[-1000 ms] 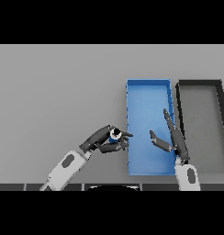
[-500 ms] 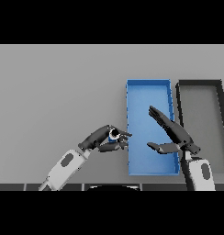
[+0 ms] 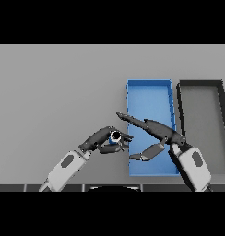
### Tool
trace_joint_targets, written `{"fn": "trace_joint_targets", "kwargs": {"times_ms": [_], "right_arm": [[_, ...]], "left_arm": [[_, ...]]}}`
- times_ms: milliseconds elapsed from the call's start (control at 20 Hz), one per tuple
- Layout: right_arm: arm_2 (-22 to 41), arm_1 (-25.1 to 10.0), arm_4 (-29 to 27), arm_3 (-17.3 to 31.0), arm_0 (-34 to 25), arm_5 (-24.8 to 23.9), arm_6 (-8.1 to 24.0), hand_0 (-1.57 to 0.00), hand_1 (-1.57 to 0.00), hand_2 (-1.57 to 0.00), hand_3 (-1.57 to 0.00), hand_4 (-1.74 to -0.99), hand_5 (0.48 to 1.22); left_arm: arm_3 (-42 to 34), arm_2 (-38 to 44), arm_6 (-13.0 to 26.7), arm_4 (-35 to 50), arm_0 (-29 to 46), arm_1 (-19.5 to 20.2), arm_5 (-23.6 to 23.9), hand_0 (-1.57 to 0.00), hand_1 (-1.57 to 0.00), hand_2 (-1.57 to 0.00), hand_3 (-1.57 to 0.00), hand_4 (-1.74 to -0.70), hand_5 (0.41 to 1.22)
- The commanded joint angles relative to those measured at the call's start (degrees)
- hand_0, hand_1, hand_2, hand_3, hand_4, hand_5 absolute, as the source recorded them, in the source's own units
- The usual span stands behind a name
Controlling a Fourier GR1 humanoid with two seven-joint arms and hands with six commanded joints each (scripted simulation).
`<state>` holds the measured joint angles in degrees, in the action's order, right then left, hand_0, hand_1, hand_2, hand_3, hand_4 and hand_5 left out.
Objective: Pick up the blue pipe and place it into the blue bin.
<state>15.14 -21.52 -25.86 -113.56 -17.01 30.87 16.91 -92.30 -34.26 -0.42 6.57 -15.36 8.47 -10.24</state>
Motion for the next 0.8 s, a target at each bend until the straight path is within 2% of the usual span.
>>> {"fn": "trace_joint_targets", "kwargs": {"times_ms": [0,100,250,450,500,550,600,650,700,750], "right_arm": [[1.2,0.5,0.5,0.1,-0.8,0.9,0.2,0.0,0.0,0.0,0.0,-1.307,0.497],[2.9,2.0,2.0,1.3,-3.3,1.4,0.7,0.0,0.0,0.0,0.0,-1.27,0.51],[4.8,4.7,3.5,4.4,-8.0,1.1,3.4,0.0,0.0,0.0,0.0,-1.243,0.522],[6.6,7.5,4.1,7.4,-10.8,1.4,5.0,0.0,0.0,0.0,0.0,-1.206,0.503],[7.3,8.5,3.9,8.5,-11.7,1.4,5.2,0.0,0.0,-0.01,0.0,-1.21,0.498],[7.0,8.3,3.0,9.5,-12.9,2.1,5.4,-0.02,-0.03,-0.05,-0.03,-1.236,0.493],[8.0,9.1,3.9,9.8,-13.0,2.5,5.2,-0.11,-0.14,-0.16,-0.12,-1.291,0.483],[7.9,9.7,3.8,10.6,-14.7,2.4,5.7,-0.26,-0.3,-0.31,-0.25,-1.348,0.477],[8.1,10.4,3.9,11.4,-15.6,2.6,6.0,-0.47,-0.49,-0.49,-0.52,-1.365,0.477],[8.6,10.9,4.0,12.1,-15.9,3.1,3.9,-0.69,-0.7,-0.71,-0.66,-1.433,0.486]], "left_arm": [[-0.3,-0.2,-0.7,0.1,0.3,0.3,-0.5,-1.57,-1.57,-1.57,-1.44,-1.73,1.221],[0.2,0.0,-1.2,0.1,-0.1,-0.2,-0.8,-1.57,-1.57,-1.57,-1.49,-1.63,1.221],[1.2,0.7,-1.3,0.8,-0.4,-0.1,-1.9,-1.57,-1.57,-1.57,-1.53,-1.54,1.221],[2.2,0.5,-2.4,-1.6,-0.4,-0.7,-2.2,-1.57,-1.57,-1.57,-1.55,-1.49,1.221],[2.7,0.9,-1.4,-1.7,-0.6,-1.3,-1.9,-1.57,-1.57,-1.57,-1.56,-1.47,1.221],[2.2,1.2,-0.4,-1.1,-0.7,-1.4,-2.0,-1.57,-1.57,-1.57,-1.56,-1.52,1.221],[1.6,1.2,-1.0,-1.2,-0.5,-1.3,-2.1,-1.57,-1.57,-1.57,-1.28,-1.57,1.221],[1.5,0.9,0.6,-3.0,-0.5,-0.2,-1.6,-1.57,-1.57,-1.57,-1.19,-1.6,1.221],[1.5,0.1,2.3,-5.2,-1.6,0.8,-1.3,-1.57,-1.53,-1.57,-1.12,-1.63,1.221],[0.7,0.3,3.1,-5.2,-1.4,0.4,-0.6,-1.57,-1.54,-1.57,-1.12,-1.65,1.221]]}}
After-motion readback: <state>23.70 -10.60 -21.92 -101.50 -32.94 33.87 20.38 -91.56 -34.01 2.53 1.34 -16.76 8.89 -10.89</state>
